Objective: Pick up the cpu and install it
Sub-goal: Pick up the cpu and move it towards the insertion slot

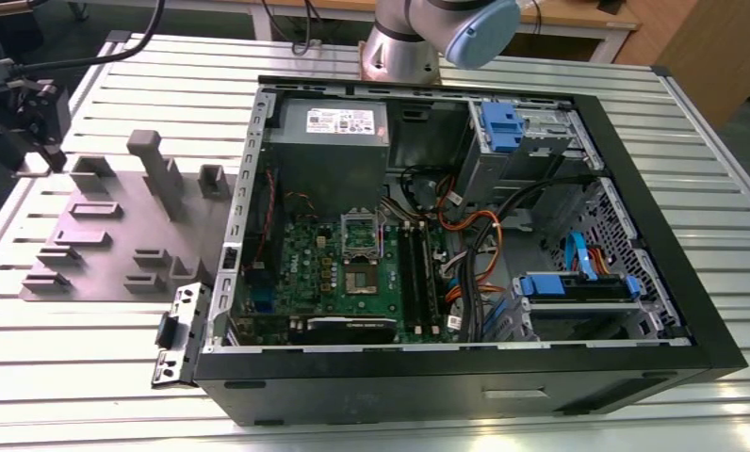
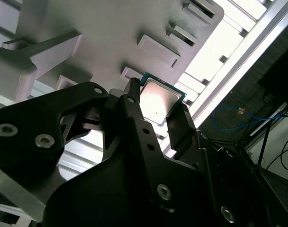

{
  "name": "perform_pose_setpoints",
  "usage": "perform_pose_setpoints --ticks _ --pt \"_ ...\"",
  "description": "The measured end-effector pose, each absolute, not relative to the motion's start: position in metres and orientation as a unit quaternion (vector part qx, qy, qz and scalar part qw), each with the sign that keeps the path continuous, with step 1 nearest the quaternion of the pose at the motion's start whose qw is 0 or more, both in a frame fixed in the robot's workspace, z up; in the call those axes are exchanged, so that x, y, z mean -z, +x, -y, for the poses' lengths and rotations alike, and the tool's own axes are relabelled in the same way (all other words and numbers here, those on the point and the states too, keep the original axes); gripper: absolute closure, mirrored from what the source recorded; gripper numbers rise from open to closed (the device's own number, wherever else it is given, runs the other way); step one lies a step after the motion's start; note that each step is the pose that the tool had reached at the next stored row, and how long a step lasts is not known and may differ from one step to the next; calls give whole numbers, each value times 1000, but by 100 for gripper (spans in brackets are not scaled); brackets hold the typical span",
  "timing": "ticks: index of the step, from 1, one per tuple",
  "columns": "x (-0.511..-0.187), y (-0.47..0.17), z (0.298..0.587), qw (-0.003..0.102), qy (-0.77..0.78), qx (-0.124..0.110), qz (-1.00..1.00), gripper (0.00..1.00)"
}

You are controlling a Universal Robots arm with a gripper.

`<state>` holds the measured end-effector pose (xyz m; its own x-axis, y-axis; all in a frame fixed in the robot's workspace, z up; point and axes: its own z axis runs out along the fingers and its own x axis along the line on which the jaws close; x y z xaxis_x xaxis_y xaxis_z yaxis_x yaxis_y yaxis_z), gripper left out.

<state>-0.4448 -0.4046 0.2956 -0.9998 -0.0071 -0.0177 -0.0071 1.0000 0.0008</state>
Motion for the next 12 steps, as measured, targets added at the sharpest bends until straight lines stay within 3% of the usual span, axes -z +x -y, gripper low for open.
perform_pose_setpoints --ticks 12 --pt "-300 -445 405 9 -4 0 -1000 53"
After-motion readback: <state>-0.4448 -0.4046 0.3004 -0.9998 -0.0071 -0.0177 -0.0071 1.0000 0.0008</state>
